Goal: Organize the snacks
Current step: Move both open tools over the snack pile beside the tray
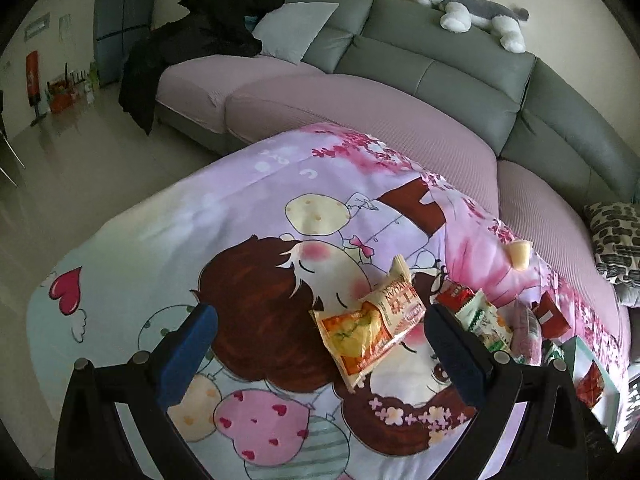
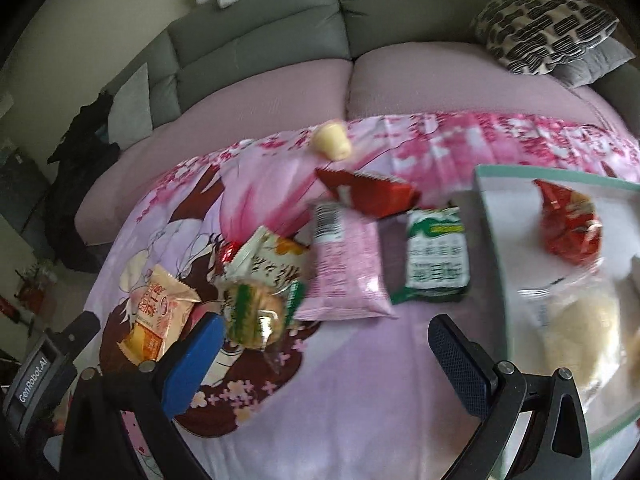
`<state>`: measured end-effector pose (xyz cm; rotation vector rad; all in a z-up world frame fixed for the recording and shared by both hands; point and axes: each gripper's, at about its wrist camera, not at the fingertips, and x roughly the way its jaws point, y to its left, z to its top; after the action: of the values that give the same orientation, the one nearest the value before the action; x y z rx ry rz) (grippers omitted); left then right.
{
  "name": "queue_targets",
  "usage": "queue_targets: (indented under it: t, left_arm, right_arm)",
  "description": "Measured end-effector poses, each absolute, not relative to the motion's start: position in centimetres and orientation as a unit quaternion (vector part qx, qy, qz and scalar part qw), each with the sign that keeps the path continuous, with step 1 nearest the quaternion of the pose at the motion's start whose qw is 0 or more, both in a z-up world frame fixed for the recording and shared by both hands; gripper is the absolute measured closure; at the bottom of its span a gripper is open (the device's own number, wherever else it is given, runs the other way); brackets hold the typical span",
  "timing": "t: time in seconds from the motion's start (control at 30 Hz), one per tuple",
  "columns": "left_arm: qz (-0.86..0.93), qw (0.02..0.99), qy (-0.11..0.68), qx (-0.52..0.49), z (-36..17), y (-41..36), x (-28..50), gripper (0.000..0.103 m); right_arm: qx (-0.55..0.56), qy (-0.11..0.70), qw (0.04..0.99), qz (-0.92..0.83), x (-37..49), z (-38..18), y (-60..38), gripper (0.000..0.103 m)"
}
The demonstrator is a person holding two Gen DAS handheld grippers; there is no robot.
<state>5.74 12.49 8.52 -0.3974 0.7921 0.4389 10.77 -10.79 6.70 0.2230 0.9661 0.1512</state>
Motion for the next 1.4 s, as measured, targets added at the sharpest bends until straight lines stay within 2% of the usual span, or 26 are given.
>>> queue_targets:
  t: [0.4, 0.7, 1.4]
  left_arm:
    - [0.184, 0.866, 0.428, -0.181, 6.1, 13.6, 8.5, 0.000]
    - [0.233, 0.857, 0.418, -0.188, 5.8, 15.9, 7.8, 0.000]
    - [0.206, 0.860, 0.423, -0.197, 5.4, 16.3, 7.8, 0.000]
  right_arm:
    - [0.059, 0.475, 0.875, 0.069, 12.0, 4.3, -6.0, 0.000]
    - [0.054, 0.476, 0.877, 0.033, 12.9, 3.3, -4.1, 0.000]
    - [0.047, 0.503, 0.863, -0.009, 12.2, 2.7, -6.0, 0.001]
